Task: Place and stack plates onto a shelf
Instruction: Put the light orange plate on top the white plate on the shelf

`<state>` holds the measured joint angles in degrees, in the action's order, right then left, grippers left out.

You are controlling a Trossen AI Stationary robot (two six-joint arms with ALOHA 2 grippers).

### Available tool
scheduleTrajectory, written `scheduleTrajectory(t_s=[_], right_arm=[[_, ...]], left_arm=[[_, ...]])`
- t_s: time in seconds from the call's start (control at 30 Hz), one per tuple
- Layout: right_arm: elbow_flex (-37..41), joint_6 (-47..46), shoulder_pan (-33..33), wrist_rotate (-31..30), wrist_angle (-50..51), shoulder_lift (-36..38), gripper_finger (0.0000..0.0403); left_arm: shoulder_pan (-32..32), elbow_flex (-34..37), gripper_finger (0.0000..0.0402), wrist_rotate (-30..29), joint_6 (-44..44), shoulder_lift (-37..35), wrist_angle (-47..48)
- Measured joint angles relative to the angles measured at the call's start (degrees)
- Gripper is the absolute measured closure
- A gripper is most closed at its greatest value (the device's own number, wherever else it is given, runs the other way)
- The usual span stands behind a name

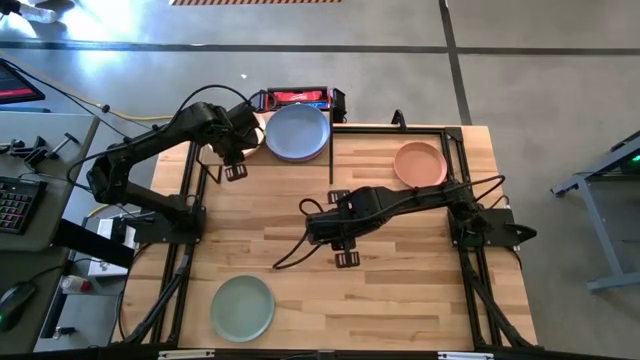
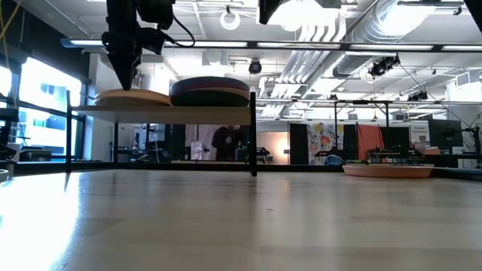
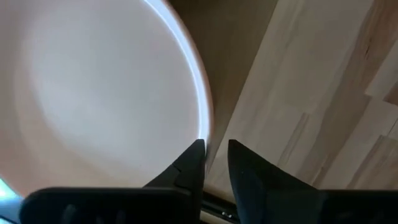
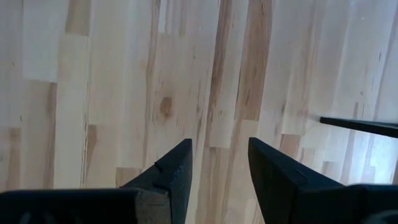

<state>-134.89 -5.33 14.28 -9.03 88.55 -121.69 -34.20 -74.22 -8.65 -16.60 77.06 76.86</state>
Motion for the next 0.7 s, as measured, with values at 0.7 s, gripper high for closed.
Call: scheduleTrajectory(t_s=[0.7], right_arm=[[0.0, -1.2, 0.0, 0.6, 0.0, 0.0, 0.0269]], left_arm=[[-0.4, 0.0, 0.0397, -7.3, -2.0, 0.3, 2.8]])
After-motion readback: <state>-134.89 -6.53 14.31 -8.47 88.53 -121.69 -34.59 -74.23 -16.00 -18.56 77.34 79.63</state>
